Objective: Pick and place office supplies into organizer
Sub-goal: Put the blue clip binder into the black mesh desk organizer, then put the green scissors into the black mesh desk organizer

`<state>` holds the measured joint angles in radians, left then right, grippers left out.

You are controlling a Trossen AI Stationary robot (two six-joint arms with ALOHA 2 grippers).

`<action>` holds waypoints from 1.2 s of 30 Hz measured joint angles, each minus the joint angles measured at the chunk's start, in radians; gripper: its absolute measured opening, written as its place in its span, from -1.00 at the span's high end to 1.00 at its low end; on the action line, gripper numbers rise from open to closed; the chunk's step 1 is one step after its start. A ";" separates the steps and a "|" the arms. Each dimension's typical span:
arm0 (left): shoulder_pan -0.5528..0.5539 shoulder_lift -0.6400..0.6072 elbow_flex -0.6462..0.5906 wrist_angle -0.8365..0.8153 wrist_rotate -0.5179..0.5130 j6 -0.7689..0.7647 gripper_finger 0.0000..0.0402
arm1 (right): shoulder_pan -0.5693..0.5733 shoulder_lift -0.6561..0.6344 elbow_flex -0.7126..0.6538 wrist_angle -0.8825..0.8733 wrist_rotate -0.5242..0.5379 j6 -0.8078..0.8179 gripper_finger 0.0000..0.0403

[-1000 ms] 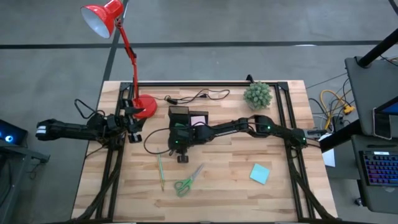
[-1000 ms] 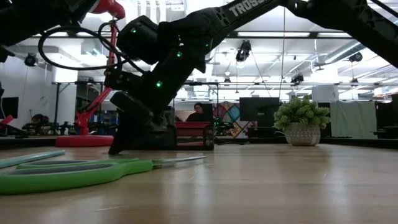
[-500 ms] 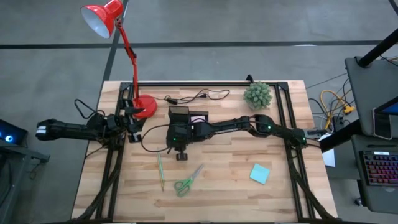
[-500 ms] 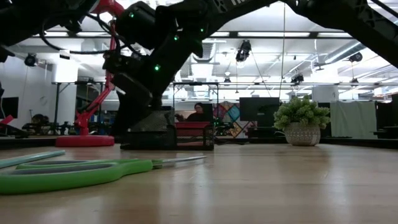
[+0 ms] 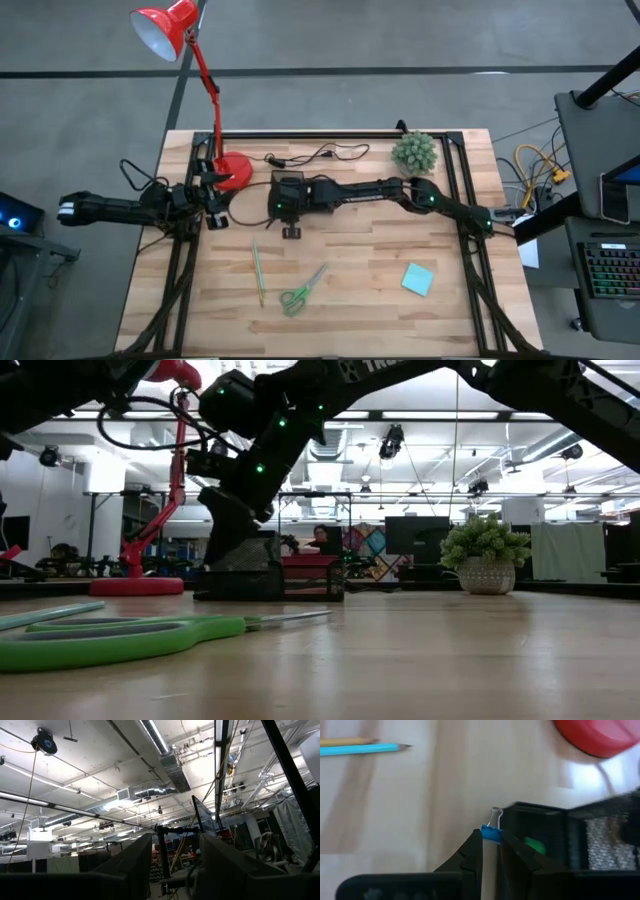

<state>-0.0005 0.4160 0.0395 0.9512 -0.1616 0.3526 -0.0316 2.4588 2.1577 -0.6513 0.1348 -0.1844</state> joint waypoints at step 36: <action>0.000 0.000 0.000 0.000 0.000 0.000 0.23 | -0.067 -0.001 0.030 -0.077 0.051 0.104 0.28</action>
<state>-0.0004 0.4160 0.0395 0.9508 -0.1617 0.3525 -0.0986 2.4577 2.1876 -0.7279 0.1856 -0.0801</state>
